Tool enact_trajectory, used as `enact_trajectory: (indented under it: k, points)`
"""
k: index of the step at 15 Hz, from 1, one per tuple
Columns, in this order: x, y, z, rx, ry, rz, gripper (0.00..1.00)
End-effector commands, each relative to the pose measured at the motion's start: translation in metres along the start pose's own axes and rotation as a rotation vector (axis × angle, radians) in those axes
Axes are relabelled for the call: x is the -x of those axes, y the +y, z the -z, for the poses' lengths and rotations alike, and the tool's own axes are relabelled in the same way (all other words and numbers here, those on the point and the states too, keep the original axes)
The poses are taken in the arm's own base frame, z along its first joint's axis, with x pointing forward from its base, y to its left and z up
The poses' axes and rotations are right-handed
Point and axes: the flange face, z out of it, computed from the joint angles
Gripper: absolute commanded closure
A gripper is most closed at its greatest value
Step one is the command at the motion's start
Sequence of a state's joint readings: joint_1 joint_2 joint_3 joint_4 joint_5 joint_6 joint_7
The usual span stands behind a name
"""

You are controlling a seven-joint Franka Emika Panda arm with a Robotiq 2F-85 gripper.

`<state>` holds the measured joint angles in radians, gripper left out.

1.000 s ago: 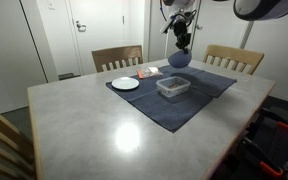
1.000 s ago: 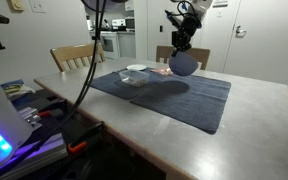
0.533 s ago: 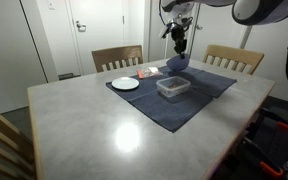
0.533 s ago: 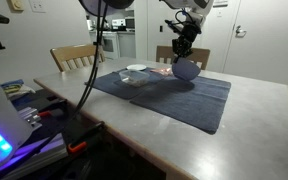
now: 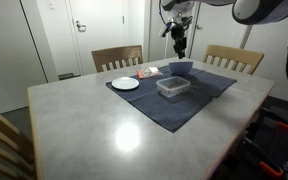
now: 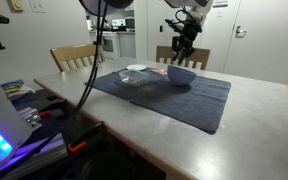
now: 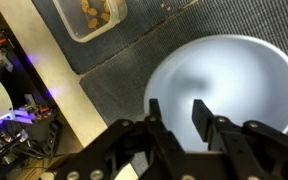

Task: Pick the blue bowl and pour the beans into the clear bowl

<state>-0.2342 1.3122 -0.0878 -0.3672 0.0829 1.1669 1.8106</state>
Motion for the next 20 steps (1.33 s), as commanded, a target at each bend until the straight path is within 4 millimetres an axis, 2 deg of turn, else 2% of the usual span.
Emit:
enact_trajectory:
  k: [1,4,6,11,14,20]
  points:
    - [-0.003,0.01,0.021,-0.014,-0.013,0.01,0.29]
    - [-0.008,0.025,0.045,-0.022,-0.024,0.023,0.07]
    - [-0.009,0.036,0.063,-0.034,-0.031,0.037,0.0]
    - [-0.01,0.063,0.107,-0.086,-0.078,0.067,0.0]
    - [-0.006,0.077,0.126,-0.114,-0.086,0.098,0.0]
    - [-0.006,0.09,0.141,-0.13,-0.098,0.151,0.0]
